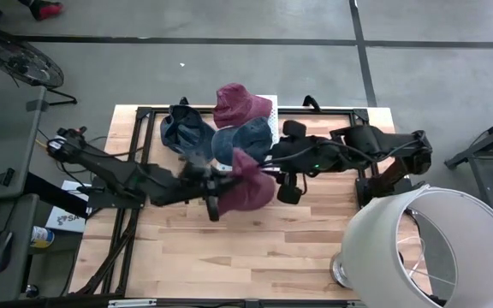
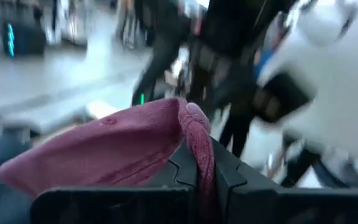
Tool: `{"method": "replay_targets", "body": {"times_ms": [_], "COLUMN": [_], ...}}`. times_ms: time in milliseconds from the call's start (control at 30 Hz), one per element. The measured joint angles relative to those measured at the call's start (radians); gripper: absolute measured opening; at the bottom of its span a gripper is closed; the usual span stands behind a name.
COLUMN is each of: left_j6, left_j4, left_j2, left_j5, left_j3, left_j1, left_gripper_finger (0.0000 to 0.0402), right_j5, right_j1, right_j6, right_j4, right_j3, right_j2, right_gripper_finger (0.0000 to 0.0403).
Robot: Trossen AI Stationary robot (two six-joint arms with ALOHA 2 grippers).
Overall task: Pick & Place hat
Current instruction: Stack the red cap on top of the other red cap on the shelf
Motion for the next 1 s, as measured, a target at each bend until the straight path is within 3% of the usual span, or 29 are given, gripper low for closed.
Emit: {"method": "replay_targets", "body": {"times_ms": [200, 333, 500, 800, 1000], "left_j6": [0.226, 0.357, 0.432, 0.349, 0.278], "left_j4": [0.146, 0.245, 0.309, 0.303, 0.303], "left_j2": [-0.038, -0.056, -0.082, -0.095, -0.081], "left_j5": [-0.097, -0.093, 0.057, 0.38, 0.478], "left_j3": [0.001, 0.001, 0.001, 0.001, 0.001], "left_j1": [0.002, 0.055, 0.179, 0.494, 0.682], "left_gripper_finger": [0.0003, 0.0003, 0.0003, 0.0003, 0.0003], "right_j5": [0.137, 0.264, 0.215, 0.178, 0.187], "right_j1": [0.0, -0.007, -0.051, -0.145, -0.2], "right_j6": [0.018, 0.027, 0.024, 0.042, 0.07], "right_j4": [0.003, 0.024, 0.043, 0.042, 0.042], "right_j3": [0.0, 0.0, -0.001, -0.004, -0.004], "right_j2": [-0.009, -0.01, -0.01, -0.01, -0.009], "right_gripper_finger": [0.0199, 0.0199, 0.0199, 0.0199, 0.0199]}}
